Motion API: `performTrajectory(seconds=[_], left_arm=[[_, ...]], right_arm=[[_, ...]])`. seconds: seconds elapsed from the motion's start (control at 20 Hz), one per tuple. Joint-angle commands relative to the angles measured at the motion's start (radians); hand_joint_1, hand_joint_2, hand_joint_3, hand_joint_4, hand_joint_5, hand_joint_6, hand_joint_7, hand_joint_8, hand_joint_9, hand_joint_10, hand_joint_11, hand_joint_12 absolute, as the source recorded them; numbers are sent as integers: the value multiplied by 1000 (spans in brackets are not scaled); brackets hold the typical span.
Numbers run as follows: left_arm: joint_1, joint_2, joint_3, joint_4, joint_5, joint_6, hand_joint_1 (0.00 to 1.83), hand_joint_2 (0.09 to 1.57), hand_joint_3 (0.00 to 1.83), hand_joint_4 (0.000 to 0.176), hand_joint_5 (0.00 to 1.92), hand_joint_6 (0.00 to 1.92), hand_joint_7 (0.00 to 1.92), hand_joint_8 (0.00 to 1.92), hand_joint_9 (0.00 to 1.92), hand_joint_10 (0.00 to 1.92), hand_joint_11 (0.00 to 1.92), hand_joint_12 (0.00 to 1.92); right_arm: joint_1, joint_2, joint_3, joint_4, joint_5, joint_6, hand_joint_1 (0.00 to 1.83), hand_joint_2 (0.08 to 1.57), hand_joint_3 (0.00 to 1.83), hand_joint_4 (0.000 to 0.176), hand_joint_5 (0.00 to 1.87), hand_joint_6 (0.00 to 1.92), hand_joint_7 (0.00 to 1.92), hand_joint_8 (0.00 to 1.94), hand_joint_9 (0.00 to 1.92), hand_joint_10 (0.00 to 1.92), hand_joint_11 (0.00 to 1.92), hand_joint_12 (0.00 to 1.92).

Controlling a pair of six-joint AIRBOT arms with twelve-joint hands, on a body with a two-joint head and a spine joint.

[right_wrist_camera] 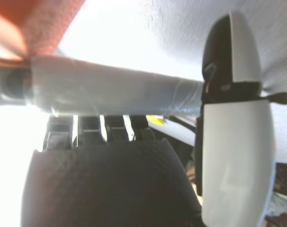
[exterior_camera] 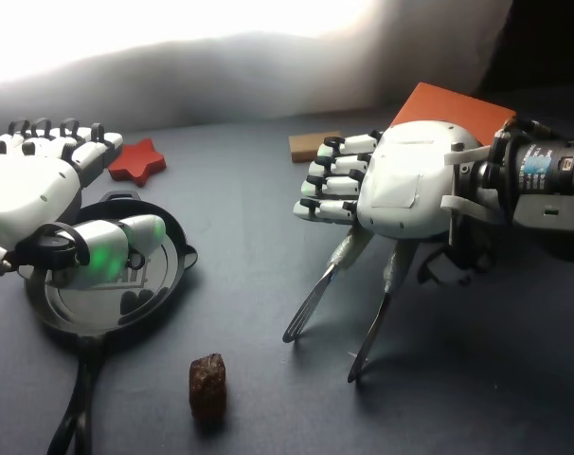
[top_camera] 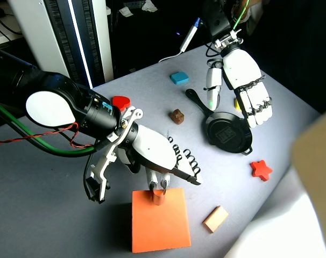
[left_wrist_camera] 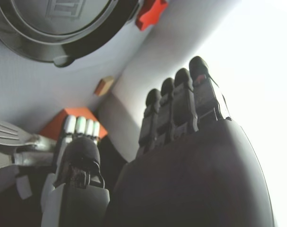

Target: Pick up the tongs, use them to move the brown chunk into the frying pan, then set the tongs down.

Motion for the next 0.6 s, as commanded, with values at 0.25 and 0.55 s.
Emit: performTrajectory(seconds=[0.25,0.55], left_arm=[[3,-6,2,47,-84,4,40,1305,0,5,92,13,66,3,57,9,0,228],[4,-12,5,47,-84,4,0,1305,0,1,84,10,61,4,57,5,0,245]], right_arm=[[-13,-5,19,-7,94,-23,960,907,0,0,0,0,0,0,0,0,0,0],[-21,-6,20,-7,104,-39,997,981,26,0,45,18,31,11,15,6,25,13]])
